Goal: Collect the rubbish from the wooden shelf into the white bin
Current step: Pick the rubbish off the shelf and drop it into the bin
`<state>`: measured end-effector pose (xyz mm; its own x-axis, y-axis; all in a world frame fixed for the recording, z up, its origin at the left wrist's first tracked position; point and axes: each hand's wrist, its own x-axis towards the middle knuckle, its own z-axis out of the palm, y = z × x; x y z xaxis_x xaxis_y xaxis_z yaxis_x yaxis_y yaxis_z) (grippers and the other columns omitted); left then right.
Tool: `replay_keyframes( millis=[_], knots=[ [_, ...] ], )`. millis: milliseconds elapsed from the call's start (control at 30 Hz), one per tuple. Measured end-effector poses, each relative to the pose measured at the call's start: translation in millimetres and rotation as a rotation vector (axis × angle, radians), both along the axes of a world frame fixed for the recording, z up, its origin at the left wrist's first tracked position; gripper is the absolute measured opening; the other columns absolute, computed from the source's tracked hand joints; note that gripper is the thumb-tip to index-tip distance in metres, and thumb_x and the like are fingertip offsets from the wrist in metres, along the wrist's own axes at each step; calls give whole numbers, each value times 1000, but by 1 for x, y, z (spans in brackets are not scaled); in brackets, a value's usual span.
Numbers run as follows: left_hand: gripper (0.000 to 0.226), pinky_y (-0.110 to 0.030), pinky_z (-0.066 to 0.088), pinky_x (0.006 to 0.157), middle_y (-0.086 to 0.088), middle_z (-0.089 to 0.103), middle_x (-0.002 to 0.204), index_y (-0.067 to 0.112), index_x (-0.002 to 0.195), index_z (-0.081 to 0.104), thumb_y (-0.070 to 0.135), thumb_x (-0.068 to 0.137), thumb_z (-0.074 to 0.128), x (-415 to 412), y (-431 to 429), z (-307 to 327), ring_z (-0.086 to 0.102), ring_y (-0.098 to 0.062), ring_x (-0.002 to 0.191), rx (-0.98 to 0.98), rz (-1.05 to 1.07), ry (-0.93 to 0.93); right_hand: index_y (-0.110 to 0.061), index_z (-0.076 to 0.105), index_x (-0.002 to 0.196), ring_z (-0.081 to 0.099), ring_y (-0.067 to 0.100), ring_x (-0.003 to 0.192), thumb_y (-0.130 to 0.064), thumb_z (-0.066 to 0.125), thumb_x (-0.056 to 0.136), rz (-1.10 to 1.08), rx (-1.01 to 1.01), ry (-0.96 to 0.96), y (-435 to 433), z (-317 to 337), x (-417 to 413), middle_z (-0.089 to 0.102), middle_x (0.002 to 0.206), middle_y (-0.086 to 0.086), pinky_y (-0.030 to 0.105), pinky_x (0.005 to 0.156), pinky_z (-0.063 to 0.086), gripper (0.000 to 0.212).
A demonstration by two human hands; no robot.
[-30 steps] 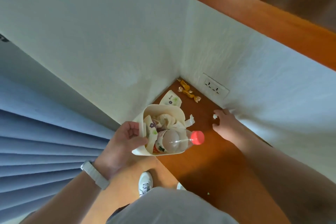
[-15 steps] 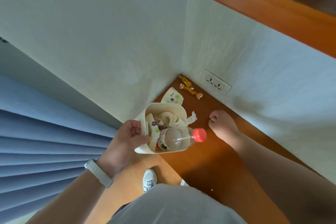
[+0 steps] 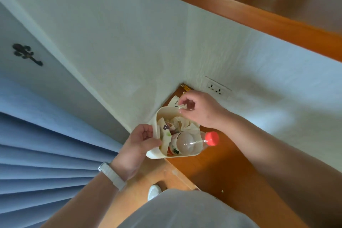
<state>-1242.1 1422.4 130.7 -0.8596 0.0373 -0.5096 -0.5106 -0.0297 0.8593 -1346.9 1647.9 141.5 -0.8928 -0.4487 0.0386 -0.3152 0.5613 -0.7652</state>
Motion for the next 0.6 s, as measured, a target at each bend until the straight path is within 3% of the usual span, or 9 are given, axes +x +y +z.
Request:
replay_keyframes(
  millis=[167, 267, 367, 500, 600],
  knots=[
    [67, -33, 58, 78, -21, 69, 103, 1, 113, 57, 25, 54, 80, 2, -2, -2, 71, -32, 93, 49, 17, 0, -35, 60, 93, 57, -2, 77, -27, 75, 85, 86, 58, 22, -14, -1, -4, 59, 90, -21, 14, 64, 43, 19],
    [61, -37, 57, 84, -24, 66, 107, 0, 116, 56, 17, 61, 77, 4, -3, -8, 68, -37, 99, 69, 18, -12, -37, 60, 94, 57, -1, 81, -32, 74, 84, 82, 58, 15, -11, -9, -6, 60, 92, -21, 15, 64, 44, 18],
    [54, -39, 54, 84, -22, 65, 101, -4, 115, 56, 9, 65, 70, 5, -3, -14, 64, -34, 93, 75, 58, -10, -34, 63, 96, 58, -1, 79, -48, 64, 80, 11, 43, -19, 3, -22, -14, 59, 88, -22, 16, 64, 45, 21],
    [54, -34, 55, 74, -22, 63, 99, -8, 116, 55, 6, 66, 68, 6, -7, -21, 63, -33, 87, 79, 102, -26, -30, 63, 104, 60, 5, 86, -42, 60, 90, -120, 221, -85, 34, -66, -28, 59, 96, -19, 25, 71, 48, 18],
    [51, -36, 55, 73, -20, 65, 95, -7, 114, 55, 5, 66, 69, 7, -11, -27, 64, -33, 85, 66, 142, -39, -20, 60, 125, 58, 12, 104, -36, 61, 93, -67, 406, -163, 51, -108, -33, 59, 118, -5, 27, 85, 47, 36]
  ],
)
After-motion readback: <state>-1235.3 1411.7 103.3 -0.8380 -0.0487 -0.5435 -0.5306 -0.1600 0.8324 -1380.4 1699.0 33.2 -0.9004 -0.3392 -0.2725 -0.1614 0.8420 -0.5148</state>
